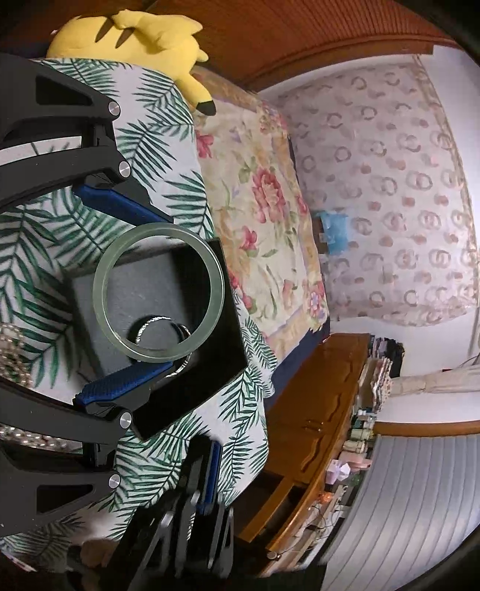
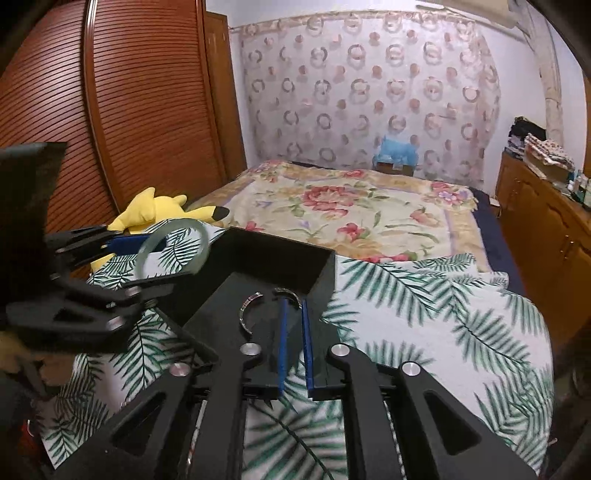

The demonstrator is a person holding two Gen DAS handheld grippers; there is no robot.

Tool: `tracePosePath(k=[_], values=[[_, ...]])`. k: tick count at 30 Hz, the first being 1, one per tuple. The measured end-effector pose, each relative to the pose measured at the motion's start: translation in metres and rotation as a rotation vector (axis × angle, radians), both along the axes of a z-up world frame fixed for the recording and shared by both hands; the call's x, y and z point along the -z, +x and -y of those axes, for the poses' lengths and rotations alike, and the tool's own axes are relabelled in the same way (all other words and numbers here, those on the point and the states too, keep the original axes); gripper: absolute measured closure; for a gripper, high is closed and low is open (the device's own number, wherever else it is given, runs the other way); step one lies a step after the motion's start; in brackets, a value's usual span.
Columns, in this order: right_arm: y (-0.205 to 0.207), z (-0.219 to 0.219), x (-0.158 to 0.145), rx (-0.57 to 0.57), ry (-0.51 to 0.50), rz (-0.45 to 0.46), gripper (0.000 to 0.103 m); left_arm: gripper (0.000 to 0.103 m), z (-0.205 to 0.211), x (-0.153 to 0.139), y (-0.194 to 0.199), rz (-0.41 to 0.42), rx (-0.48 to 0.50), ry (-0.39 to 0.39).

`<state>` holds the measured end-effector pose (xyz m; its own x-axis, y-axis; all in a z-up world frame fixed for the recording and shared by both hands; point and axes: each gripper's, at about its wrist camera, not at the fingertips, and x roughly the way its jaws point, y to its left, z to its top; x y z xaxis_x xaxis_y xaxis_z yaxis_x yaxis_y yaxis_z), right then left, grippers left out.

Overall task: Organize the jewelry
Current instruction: 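Carry silver bangle into black box with right gripper while left gripper drops jade bangle in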

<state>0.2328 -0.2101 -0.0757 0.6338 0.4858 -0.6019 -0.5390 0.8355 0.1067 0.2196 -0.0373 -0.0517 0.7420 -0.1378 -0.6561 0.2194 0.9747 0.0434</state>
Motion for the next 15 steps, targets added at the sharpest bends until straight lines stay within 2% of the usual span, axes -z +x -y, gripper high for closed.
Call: tracePosePath(k=[9, 15], values=[[-0.03, 0.021, -0.004, 0.005, -0.009, 0.029, 0.088, 0.034, 0.019, 0.014, 0.028, -0.029, -0.001, 0.062], [-0.039, 0.025, -0.002, -0.005, -0.019, 0.035, 0.088, 0.033, 0.023, 0.017, 0.03, -0.042, -0.001, 0.073]])
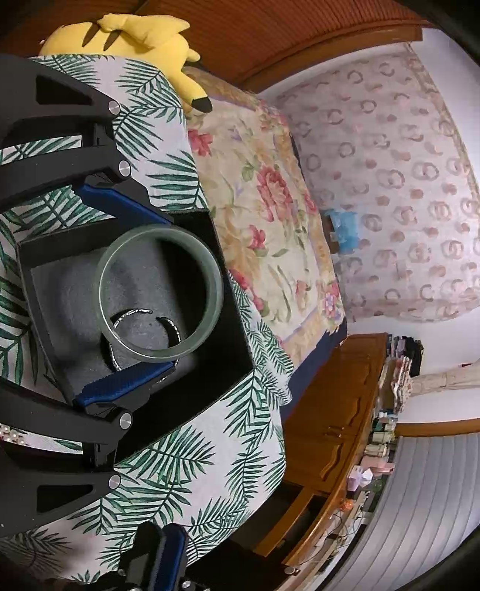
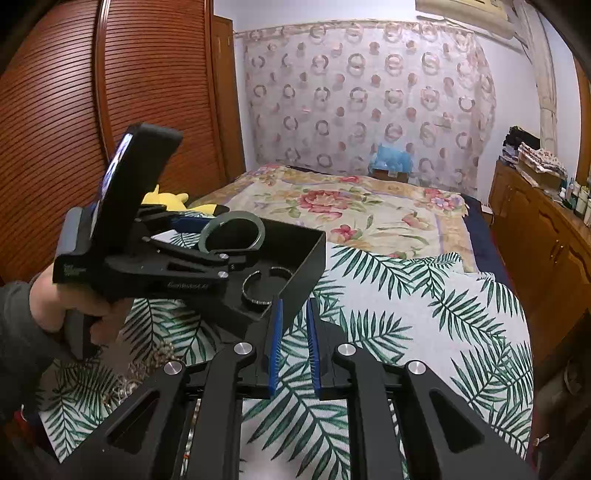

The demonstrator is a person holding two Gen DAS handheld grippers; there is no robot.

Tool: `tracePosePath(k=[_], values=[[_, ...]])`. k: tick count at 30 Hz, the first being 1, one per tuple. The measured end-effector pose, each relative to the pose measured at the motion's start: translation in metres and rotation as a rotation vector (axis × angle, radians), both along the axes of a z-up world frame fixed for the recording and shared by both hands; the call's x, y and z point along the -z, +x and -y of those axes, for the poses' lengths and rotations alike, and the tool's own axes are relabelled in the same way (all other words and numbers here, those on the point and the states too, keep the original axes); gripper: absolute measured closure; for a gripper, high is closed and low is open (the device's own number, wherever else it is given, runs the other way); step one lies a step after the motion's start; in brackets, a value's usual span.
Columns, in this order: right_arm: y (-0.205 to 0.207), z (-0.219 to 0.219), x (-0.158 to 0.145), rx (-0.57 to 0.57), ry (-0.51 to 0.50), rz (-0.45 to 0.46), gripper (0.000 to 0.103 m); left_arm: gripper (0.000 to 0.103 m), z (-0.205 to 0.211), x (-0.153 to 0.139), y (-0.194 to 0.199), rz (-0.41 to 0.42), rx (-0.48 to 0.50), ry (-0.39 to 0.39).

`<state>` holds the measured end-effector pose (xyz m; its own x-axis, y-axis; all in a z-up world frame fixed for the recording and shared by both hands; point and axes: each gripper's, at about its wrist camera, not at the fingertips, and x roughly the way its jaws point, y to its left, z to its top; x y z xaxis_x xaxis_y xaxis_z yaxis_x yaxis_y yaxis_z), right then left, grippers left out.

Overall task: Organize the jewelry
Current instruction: 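Carry silver bangle into black box with right gripper while left gripper drops jade bangle in, then move the left gripper back to the pile and close on silver hairpins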

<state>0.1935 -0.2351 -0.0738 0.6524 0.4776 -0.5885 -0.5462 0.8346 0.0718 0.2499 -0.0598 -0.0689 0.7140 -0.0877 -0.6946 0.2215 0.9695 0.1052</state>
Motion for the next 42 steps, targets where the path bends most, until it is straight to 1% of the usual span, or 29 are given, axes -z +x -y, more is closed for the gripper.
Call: tracePosePath(k=[1, 2, 6, 11, 12, 13, 15, 16, 20, 22, 30, 34, 37, 40, 41, 42], values=[[-0.002, 0.0, 0.0, -0.002, -0.002, -0.001, 0.088, 0.029, 0.0, 0.0, -0.001, 0.004, 0.0, 0.003], [-0.004, 0.001, 0.001, -0.003, -0.002, -0.003, 0.088, 0.028, 0.0, -0.002, -0.004, 0.01, 0.003, 0.002], [-0.011, 0.002, 0.004, -0.006, -0.005, -0.009, 0.088, 0.028, -0.004, -0.007, -0.014, 0.016, 0.011, -0.02], [-0.024, 0.002, 0.011, -0.023, -0.009, -0.025, 0.088, 0.028, -0.009, -0.014, -0.045, 0.024, 0.024, -0.043], [-0.028, 0.002, 0.014, -0.027, -0.011, -0.032, 0.087, 0.028, -0.01, -0.014, -0.051, 0.023, 0.028, -0.05], [-0.032, 0.002, 0.016, -0.033, -0.015, -0.039, 0.081, 0.028, -0.012, -0.014, -0.058, 0.022, 0.033, -0.058], [-0.037, 0.003, 0.021, -0.044, -0.018, -0.051, 0.074, 0.028, -0.017, -0.011, -0.074, 0.02, 0.032, -0.075], [-0.04, 0.002, 0.023, -0.052, -0.019, -0.058, 0.074, 0.028, -0.019, -0.01, -0.078, 0.016, 0.03, -0.084], [-0.051, -0.004, 0.032, -0.077, -0.033, -0.08, 0.074, 0.028, -0.03, -0.002, -0.104, -0.001, 0.011, -0.12], [-0.057, -0.007, 0.036, -0.093, -0.038, -0.095, 0.074, 0.028, -0.035, 0.001, -0.115, -0.006, 0.001, -0.123], [-0.063, -0.013, 0.051, -0.117, -0.068, -0.151, 0.074, 0.028, -0.056, 0.01, -0.144, -0.024, -0.038, -0.164], [-0.062, -0.018, 0.057, -0.119, -0.086, -0.168, 0.074, 0.028, -0.059, 0.015, -0.153, -0.033, -0.032, -0.179], [-0.061, -0.023, 0.064, -0.123, -0.106, -0.202, 0.074, 0.028, -0.056, 0.021, -0.159, -0.048, -0.023, -0.179], [-0.061, -0.023, 0.063, -0.125, -0.108, -0.202, 0.074, 0.028, -0.053, 0.026, -0.164, -0.066, -0.005, -0.188], [-0.061, -0.022, 0.064, -0.125, -0.103, -0.206, 0.075, 0.028, -0.051, 0.028, -0.165, -0.069, -0.002, -0.188], [-0.061, -0.022, 0.063, -0.128, -0.098, -0.21, 0.084, 0.028, -0.049, 0.029, -0.166, -0.074, 0.002, -0.191]])
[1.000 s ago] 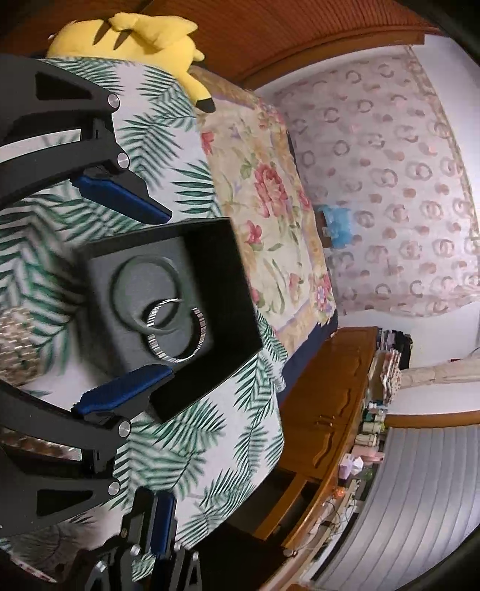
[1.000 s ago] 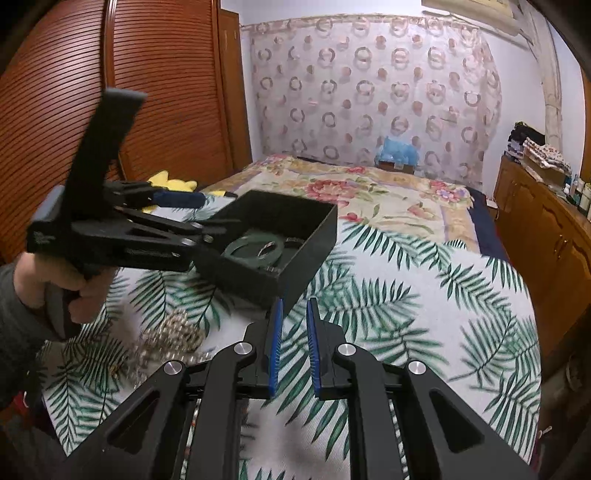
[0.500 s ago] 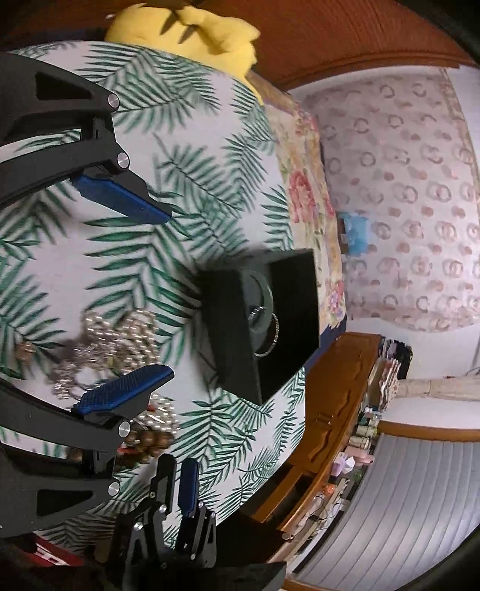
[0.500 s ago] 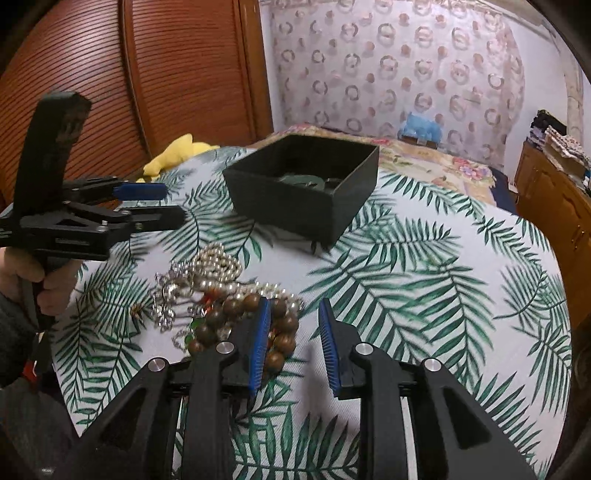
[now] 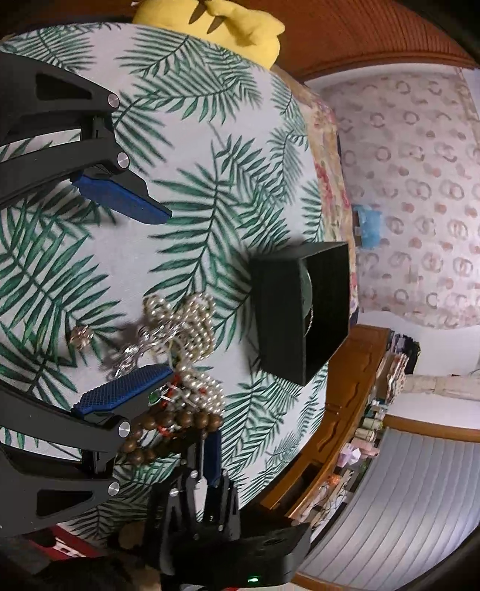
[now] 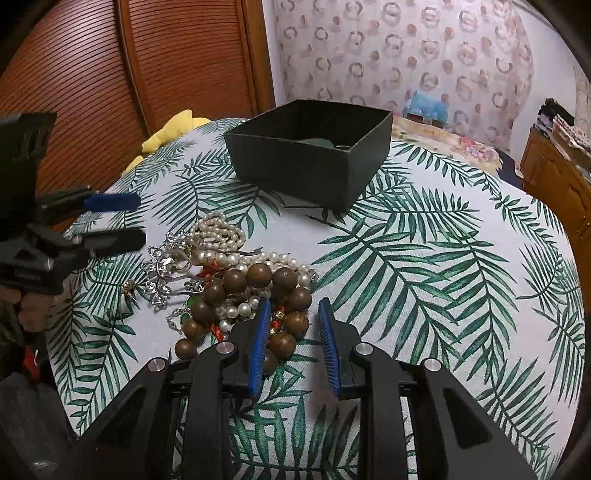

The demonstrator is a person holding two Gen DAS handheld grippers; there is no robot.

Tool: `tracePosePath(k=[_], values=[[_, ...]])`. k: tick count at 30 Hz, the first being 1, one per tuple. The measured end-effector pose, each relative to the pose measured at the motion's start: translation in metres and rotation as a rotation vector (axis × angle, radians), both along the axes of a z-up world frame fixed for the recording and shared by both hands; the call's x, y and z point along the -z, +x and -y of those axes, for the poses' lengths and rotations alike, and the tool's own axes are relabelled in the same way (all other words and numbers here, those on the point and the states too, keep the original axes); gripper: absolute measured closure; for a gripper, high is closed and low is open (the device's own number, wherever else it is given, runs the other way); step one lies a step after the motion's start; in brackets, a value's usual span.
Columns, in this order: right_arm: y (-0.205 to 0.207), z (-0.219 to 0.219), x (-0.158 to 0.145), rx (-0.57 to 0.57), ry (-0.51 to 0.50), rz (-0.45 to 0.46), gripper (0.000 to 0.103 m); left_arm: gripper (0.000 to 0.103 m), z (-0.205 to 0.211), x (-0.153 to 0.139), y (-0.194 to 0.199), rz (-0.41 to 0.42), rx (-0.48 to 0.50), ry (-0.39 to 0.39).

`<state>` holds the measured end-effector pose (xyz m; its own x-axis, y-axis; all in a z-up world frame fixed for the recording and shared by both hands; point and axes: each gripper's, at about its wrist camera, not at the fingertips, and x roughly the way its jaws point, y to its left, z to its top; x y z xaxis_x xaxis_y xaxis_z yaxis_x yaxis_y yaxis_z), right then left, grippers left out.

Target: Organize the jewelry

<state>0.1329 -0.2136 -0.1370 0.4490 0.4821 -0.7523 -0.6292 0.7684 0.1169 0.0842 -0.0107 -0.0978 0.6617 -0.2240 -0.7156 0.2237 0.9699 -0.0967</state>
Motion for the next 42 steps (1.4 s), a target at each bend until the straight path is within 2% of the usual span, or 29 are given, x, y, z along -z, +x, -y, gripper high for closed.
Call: tracePosePath(k=[2, 4, 10, 13, 21, 24, 25, 29, 30, 31, 37, 42], values=[[0.0, 0.001, -0.001, -0.004, 0.002, 0.003, 0.088, 0.028, 0.004, 0.003, 0.001, -0.014, 0.012, -0.012], [-0.003, 0.004, -0.005, 0.006, 0.0, 0.028, 0.088, 0.03, 0.008, 0.006, 0.001, -0.023, 0.022, -0.015], [-0.009, 0.02, -0.025, 0.059, 0.043, 0.101, 0.088, 0.054, 0.013, 0.015, 0.005, -0.066, 0.03, -0.057], [-0.01, 0.026, -0.034, 0.074, 0.054, 0.123, 0.088, 0.061, 0.016, 0.018, 0.005, -0.078, 0.037, -0.073], [-0.007, 0.032, -0.039, 0.089, 0.055, 0.128, 0.088, 0.062, 0.023, 0.02, 0.01, -0.09, 0.027, -0.086], [-0.007, 0.032, -0.038, 0.091, 0.058, 0.123, 0.088, 0.063, 0.027, 0.02, 0.01, -0.081, 0.022, -0.072], [-0.007, 0.032, -0.038, 0.089, 0.06, 0.121, 0.088, 0.067, 0.028, 0.02, 0.009, -0.078, 0.024, -0.073], [-0.007, 0.031, -0.037, 0.09, 0.062, 0.117, 0.088, 0.072, 0.031, 0.018, 0.006, -0.055, 0.025, -0.074], [-0.007, 0.031, -0.037, 0.09, 0.062, 0.117, 0.088, 0.083, 0.03, 0.016, 0.005, -0.042, 0.019, -0.076], [-0.007, 0.031, -0.037, 0.091, 0.063, 0.116, 0.088, 0.089, 0.029, 0.013, 0.004, -0.028, 0.008, -0.074], [-0.006, 0.031, -0.036, 0.093, 0.068, 0.111, 0.088, 0.091, 0.025, -0.002, -0.003, 0.017, 0.027, -0.125], [-0.006, 0.032, -0.037, 0.094, 0.075, 0.112, 0.088, 0.094, 0.026, -0.022, -0.011, 0.09, 0.038, -0.127]])
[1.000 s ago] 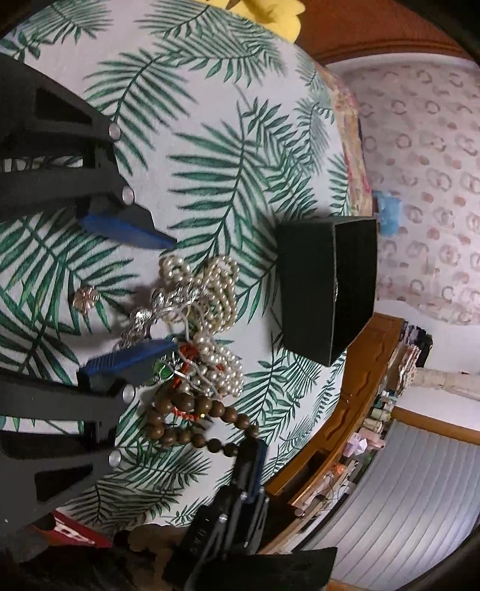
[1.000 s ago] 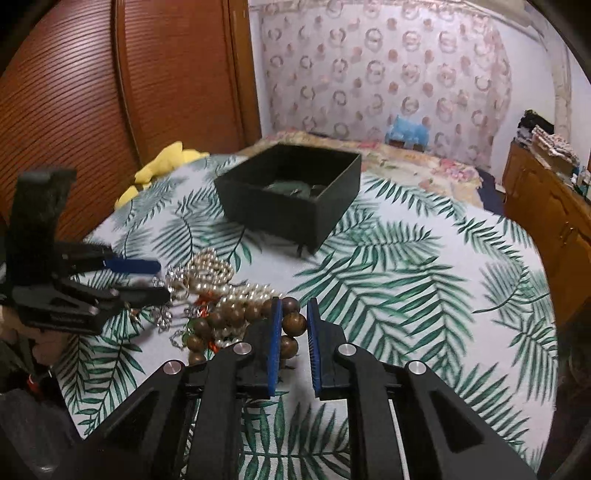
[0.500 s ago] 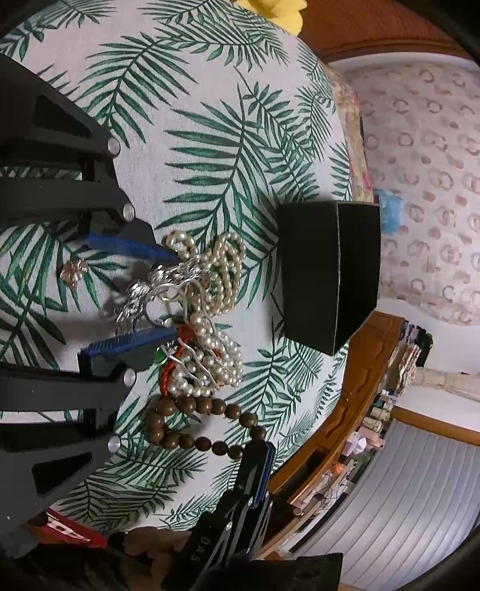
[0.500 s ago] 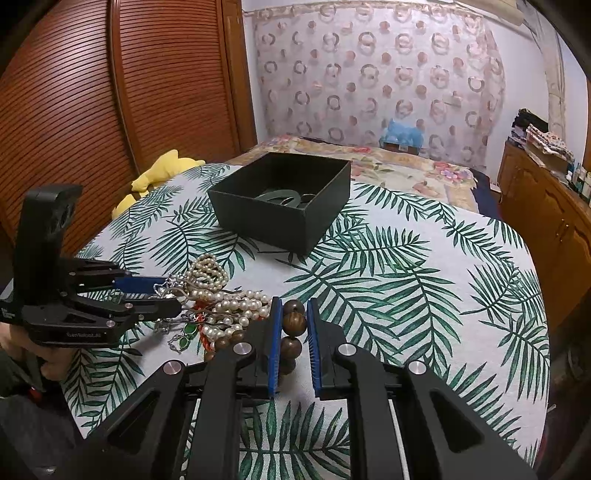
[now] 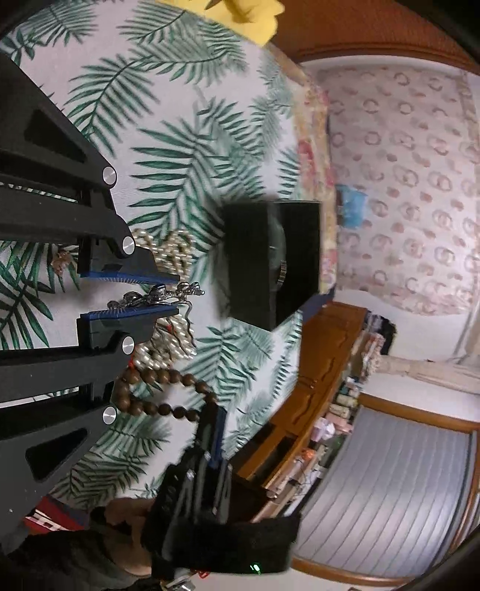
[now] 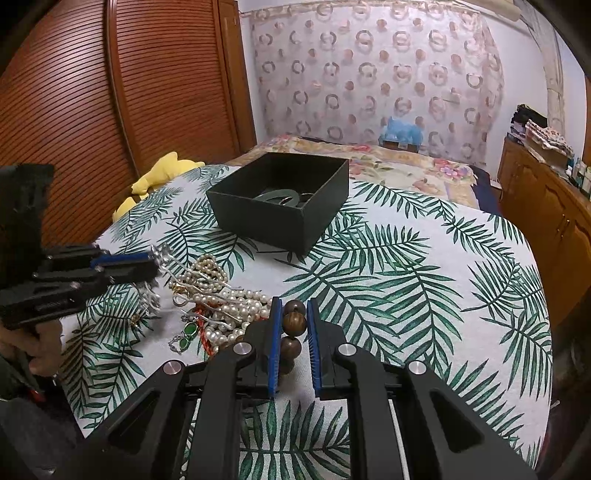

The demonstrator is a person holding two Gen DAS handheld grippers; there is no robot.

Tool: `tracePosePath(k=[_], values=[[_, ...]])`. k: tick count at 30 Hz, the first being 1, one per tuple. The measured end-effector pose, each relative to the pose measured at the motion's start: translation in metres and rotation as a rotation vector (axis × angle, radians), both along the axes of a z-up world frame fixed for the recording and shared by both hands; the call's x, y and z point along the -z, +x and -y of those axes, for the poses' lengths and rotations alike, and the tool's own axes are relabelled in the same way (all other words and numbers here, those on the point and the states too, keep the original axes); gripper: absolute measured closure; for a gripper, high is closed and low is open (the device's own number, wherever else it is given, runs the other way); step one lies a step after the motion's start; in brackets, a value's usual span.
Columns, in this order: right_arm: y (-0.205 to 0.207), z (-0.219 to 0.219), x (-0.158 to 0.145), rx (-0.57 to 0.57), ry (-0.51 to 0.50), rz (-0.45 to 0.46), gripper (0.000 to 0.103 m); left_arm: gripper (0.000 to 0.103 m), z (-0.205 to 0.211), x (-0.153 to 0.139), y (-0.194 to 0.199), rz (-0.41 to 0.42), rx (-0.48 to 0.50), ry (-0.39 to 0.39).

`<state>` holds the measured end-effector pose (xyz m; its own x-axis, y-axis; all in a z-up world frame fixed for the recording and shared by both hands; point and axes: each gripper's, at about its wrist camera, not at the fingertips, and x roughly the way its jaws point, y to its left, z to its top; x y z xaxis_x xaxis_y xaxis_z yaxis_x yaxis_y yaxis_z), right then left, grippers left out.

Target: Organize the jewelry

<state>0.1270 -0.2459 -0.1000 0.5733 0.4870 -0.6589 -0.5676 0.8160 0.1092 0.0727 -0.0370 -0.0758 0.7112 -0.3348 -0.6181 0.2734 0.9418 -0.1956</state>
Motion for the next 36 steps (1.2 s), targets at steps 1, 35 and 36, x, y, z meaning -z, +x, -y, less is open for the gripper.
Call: tracePosePath(k=[1, 35, 36], values=[[0.0, 0.0, -0.001, -0.001, 0.002, 0.002, 0.088, 0.094, 0.0, -0.004, -0.001, 0.011, -0.001, 0.001], [0.071, -0.055, -0.102, -0.048, 0.0, 0.175, 0.088, 0.094, -0.035, -0.062, 0.04, 0.188, -0.098, 0.069], [0.076, -0.057, -0.102, -0.053, 0.011, 0.16, 0.088, 0.094, -0.035, -0.062, 0.043, 0.188, -0.101, 0.073]])
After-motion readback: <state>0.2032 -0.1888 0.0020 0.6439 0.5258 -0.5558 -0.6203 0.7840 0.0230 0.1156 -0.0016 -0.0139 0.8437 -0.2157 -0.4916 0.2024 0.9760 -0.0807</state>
